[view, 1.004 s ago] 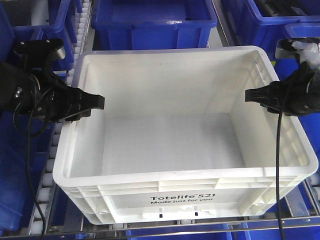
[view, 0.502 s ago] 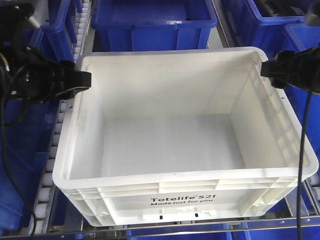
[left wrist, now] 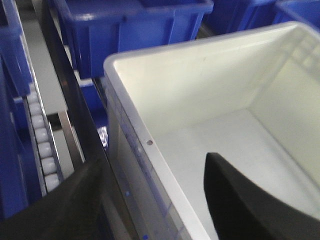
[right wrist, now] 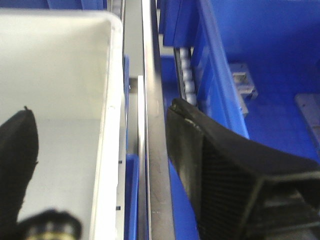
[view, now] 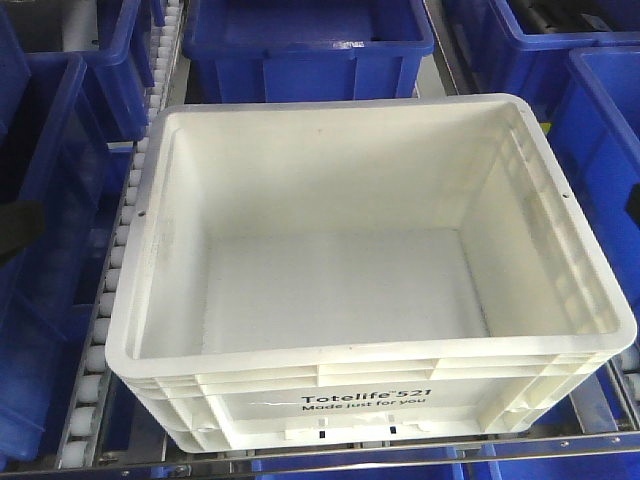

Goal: Move bin from left to right shelf

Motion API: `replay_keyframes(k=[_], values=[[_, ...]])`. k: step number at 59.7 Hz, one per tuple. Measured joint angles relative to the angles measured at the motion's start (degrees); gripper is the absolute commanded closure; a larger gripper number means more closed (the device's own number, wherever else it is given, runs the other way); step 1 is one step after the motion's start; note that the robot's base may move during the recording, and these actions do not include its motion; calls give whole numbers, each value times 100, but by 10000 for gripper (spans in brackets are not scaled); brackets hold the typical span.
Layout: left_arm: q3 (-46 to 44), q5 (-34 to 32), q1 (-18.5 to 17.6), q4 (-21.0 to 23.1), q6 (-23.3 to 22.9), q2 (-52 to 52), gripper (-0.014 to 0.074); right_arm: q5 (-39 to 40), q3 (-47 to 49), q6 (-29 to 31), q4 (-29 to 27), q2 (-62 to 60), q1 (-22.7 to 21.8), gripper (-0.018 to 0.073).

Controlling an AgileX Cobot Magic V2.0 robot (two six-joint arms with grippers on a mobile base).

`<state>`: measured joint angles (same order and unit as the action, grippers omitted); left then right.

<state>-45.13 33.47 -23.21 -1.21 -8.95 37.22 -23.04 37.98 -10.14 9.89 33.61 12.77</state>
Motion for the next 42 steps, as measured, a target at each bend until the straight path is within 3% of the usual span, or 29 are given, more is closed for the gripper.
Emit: replay_keyframes(k=[18, 27, 32, 42], values=[[1325, -117, 0, 0, 334, -2220, 173, 43, -1335, 487, -428, -2325, 0, 70], [2001, -444, 0, -67, 525, -3182, 233, 96, -1919, 513, -574, -3036, 0, 118], [2349, -251, 0, -45, 486, -3579, 314, 96, -2105, 516, -622, -3240, 0, 207], [2532, -225, 0, -39, 485, -3799, 589, 102, -2145, 520, -628, -3308, 0, 557]])
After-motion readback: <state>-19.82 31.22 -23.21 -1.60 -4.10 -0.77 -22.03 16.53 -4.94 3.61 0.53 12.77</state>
